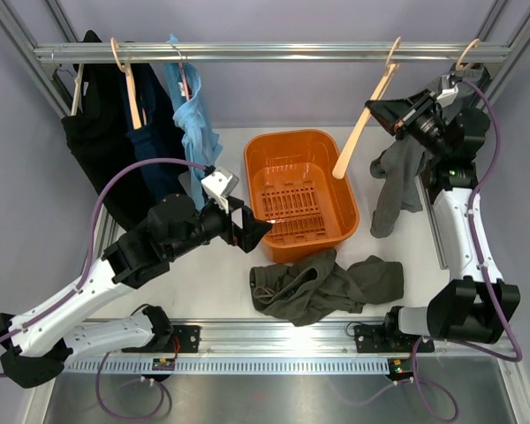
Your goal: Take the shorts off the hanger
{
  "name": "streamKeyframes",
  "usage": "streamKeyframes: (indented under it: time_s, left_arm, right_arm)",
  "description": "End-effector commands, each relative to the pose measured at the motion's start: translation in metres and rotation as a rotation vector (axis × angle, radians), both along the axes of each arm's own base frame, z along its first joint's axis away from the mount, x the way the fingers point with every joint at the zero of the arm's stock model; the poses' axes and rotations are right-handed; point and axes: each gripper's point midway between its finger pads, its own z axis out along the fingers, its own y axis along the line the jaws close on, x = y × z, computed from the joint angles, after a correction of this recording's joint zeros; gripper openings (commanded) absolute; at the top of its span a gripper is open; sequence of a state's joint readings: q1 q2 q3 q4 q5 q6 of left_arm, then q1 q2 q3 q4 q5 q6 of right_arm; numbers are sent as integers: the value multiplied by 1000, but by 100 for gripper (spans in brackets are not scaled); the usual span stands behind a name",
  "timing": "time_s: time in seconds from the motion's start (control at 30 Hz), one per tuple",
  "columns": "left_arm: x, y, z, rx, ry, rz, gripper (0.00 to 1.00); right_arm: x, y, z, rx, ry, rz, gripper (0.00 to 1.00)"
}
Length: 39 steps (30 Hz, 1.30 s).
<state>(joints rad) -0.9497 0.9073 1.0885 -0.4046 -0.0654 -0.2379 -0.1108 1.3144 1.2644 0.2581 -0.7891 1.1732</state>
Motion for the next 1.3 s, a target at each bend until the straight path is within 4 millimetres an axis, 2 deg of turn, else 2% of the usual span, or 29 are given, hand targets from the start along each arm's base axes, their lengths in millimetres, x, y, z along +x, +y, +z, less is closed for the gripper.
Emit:
streamKeyframes:
  time_s: [0.0,0.2,0.43,0.93,1.17,1.27]
  left_arm:
    - [5,4,14,-70,-24,44,99]
    - [4,5,14,-71,-25,45,99]
    - [4,4,13,-68,-22,42,99]
    - [2,0,12,-71,-17,20,99]
    - [1,-1,11,-79,-11,14,99]
    - [1,-4,9,-80,-1,10,99]
  right_arm:
    - [6,-12,52,63,-137,-38,0]
    - [27,-18,52,98,-117,-44,0]
    - [45,-19,28,135,-42,-27,0]
    - [37,-15,7,165,13,5,0]
    - [37,-16,5,165,17,1,0]
    - [39,-16,2,157,21,-2,6]
